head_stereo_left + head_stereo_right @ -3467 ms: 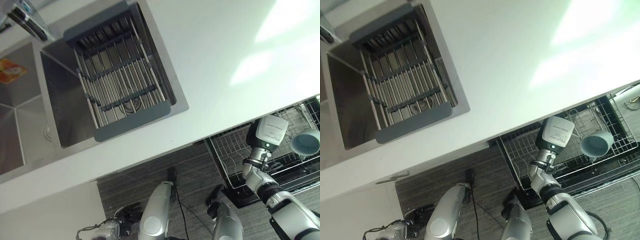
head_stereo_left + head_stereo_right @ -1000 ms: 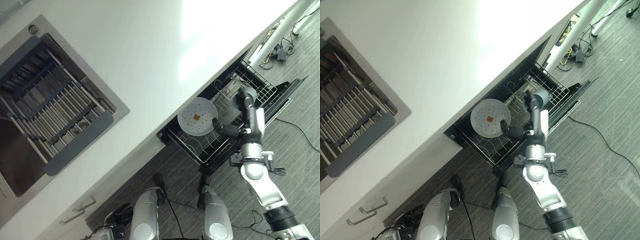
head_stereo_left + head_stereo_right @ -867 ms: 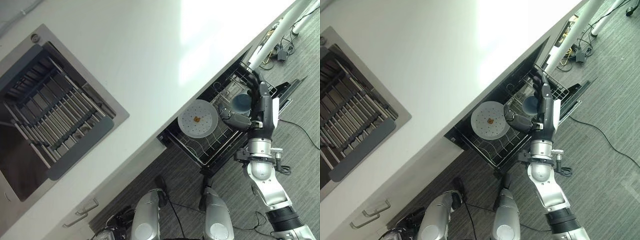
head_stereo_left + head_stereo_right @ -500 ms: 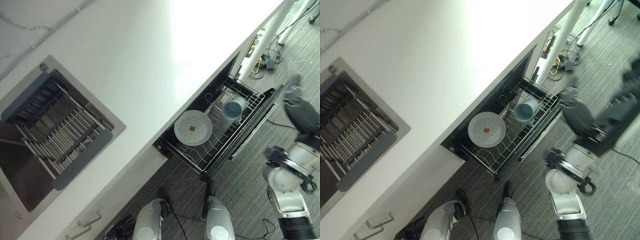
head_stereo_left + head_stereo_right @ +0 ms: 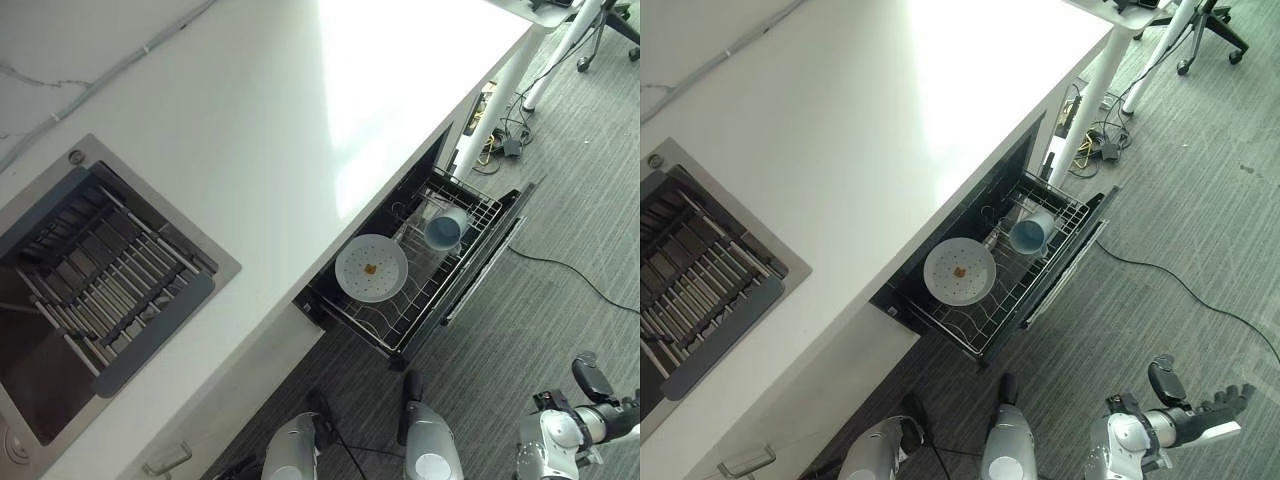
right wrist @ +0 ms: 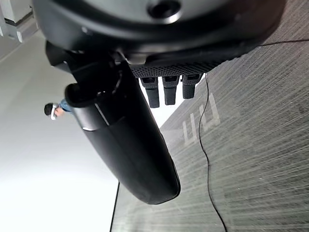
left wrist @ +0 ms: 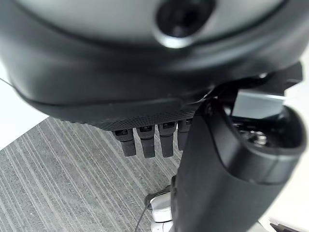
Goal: Place the dishes in the dishwasher.
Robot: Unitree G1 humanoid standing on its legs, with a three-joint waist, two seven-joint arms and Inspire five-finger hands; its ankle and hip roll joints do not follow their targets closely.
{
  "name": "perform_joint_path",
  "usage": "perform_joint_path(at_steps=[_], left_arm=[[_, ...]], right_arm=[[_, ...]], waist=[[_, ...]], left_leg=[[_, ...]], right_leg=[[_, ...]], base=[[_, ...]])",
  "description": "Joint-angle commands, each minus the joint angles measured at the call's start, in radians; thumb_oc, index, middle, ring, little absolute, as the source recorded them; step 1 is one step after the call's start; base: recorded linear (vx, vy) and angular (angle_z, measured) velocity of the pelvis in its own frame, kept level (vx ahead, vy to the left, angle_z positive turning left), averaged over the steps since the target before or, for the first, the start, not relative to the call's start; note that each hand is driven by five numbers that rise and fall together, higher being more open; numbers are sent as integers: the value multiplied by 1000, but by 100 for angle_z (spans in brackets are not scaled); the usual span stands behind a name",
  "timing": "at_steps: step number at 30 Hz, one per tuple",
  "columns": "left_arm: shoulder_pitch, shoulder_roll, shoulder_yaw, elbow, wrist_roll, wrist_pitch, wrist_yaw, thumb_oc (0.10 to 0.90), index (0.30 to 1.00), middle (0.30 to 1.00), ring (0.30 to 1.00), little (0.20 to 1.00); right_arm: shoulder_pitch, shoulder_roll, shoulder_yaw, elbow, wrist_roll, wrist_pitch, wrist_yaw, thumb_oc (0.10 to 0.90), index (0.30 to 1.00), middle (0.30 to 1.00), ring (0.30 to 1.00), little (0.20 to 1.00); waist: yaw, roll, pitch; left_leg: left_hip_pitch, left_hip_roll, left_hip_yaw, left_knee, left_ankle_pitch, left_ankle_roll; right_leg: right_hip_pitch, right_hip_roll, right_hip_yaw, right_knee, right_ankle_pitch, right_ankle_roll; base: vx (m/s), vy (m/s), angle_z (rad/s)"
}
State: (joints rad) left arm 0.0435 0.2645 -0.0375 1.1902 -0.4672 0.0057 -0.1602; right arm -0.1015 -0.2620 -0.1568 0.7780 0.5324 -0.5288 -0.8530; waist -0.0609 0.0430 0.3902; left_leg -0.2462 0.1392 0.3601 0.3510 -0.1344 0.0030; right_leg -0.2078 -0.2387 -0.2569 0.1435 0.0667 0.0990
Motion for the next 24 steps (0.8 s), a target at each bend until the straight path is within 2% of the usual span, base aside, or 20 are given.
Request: perform_joint_path(at_steps=[1, 2, 3, 6, 9, 11, 15, 24], left_arm=[[-10, 2, -50, 29, -29, 13, 4, 800, 900, 900, 900, 900], [-10, 2, -50, 29, -29, 13, 4, 800, 900, 900, 900, 900], [-27, 2, -69, 28, -42, 15, 13, 800, 900, 900, 900, 900], [-44, 1, -84, 30, -66, 13, 28, 800, 900, 900, 900, 900], [-64, 16, -91, 27, -80, 27, 23, 800, 900, 900, 900, 900], [-74, 28, -87, 31, -72, 40, 22, 800, 900, 900, 900, 900], [-97, 52, -75, 32, -71, 58, 1, 800, 900, 900, 900, 900], [-103, 76, -52, 13, -52, 96, -39, 800, 900, 900, 900, 900]], right_arm=[[-75, -98, 56, -68, -120, 6, 16, 800, 900, 900, 900, 900], [-76, -98, 57, -67, -121, 6, 15, 800, 900, 900, 900, 900], [-123, -112, 113, -40, -170, 34, -8, 800, 900, 900, 900, 900], [-185, -139, 179, -10, -226, 84, 41, 800, 900, 900, 900, 900], [-260, -200, 247, 2, -327, 148, 48, 800, 900, 900, 900, 900], [-326, -251, 295, 19, -404, 228, 99, 800, 900, 900, 900, 900], [-422, -337, 368, 30, -460, 299, 135, 800, 900, 900, 900, 900], [-518, -412, 419, -7, -594, 304, 127, 800, 900, 900, 900, 900]], waist=[[57, 15, 19], [56, 15, 20], [72, 22, 26], [96, 35, 32], [123, 49, 37], [144, 56, 41], [179, 62, 43], [244, 59, 41]], left_leg=[[55, 17, -14, -51, -63, -23], [55, 17, -14, -51, -63, -23], [42, 18, -24, -51, -58, -25], [22, 14, -46, -51, -50, -28], [-6, 10, -72, -51, -41, -31], [-26, 4, -92, -51, -35, -34], [-66, 2, -116, -51, -15, -46], [-103, -7, -175, -51, 4, -56]], right_leg=[[43, -41, -40, 156, -240, 24], [43, -41, -40, 156, -240, 24], [39, -37, -48, 156, -239, 21], [35, -34, -62, 157, -239, 17], [18, -37, -76, 184, -253, 11], [9, -39, -88, 202, -262, 8], [-9, -42, -111, 232, -277, 2], [-4, -44, -157, 273, -301, 1]], base=[[-17, -9, 17], [-23, -7, 17], [-18, 4, 23], [-15, 16, 20], [-42, 19, 24], [-32, 22, 25], [-31, 16, 28], [43, 20, 31]])
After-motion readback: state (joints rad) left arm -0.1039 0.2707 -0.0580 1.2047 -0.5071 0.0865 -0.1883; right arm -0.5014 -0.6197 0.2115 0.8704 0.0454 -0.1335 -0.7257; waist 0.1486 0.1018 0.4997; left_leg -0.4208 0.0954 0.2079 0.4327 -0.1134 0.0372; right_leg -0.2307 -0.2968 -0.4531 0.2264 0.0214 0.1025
